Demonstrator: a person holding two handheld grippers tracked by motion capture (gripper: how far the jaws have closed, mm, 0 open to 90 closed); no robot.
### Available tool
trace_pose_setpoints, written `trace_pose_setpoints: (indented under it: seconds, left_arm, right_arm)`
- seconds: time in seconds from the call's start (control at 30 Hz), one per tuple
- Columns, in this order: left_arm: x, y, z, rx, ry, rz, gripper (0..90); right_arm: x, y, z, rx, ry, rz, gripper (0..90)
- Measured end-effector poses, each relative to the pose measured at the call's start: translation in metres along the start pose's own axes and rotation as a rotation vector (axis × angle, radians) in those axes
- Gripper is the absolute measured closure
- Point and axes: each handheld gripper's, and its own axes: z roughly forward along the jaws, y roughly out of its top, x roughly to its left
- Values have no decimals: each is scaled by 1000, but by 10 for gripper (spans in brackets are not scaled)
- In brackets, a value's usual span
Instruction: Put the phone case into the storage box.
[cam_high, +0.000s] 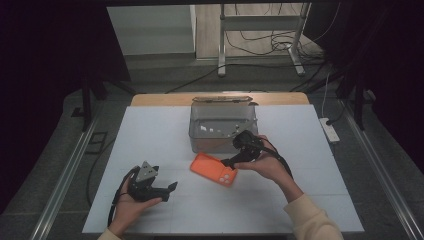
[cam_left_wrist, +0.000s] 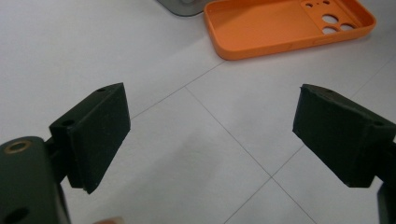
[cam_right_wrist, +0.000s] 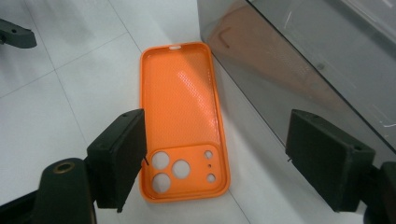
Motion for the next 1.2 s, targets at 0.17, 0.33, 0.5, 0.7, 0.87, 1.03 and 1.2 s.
trace_pose_setpoints:
  seconds: [0.17, 0.33, 0.5, 0.7, 0.87, 1.03, 1.2]
  left_arm:
    - [0, 0, 0, 0, 1, -1, 110]
    - [0, 0, -1, -1, 0, 0, 110]
    - [0, 0, -1, 1, 0, 1, 110]
    - [0, 0, 0, 1, -1, 0, 110]
    - [0, 0, 0, 2, -1, 2, 111]
    - [0, 0, -1, 1, -2, 2, 111]
    - [0, 0, -1, 1, -1, 3, 111]
  right_arm:
    - [0, 3, 5, 17, 9, -9, 214]
    - [-1, 4, 9, 29, 14, 0, 217]
    - [-3, 6, 14, 45, 19, 11, 219]
    - [-5, 6, 22, 70, 23, 16, 227]
    - [-6, 7, 27, 89, 21, 18, 235]
    - [-7, 9, 32, 109, 17, 18, 249]
    - [-8, 10, 38, 126, 13, 19, 258]
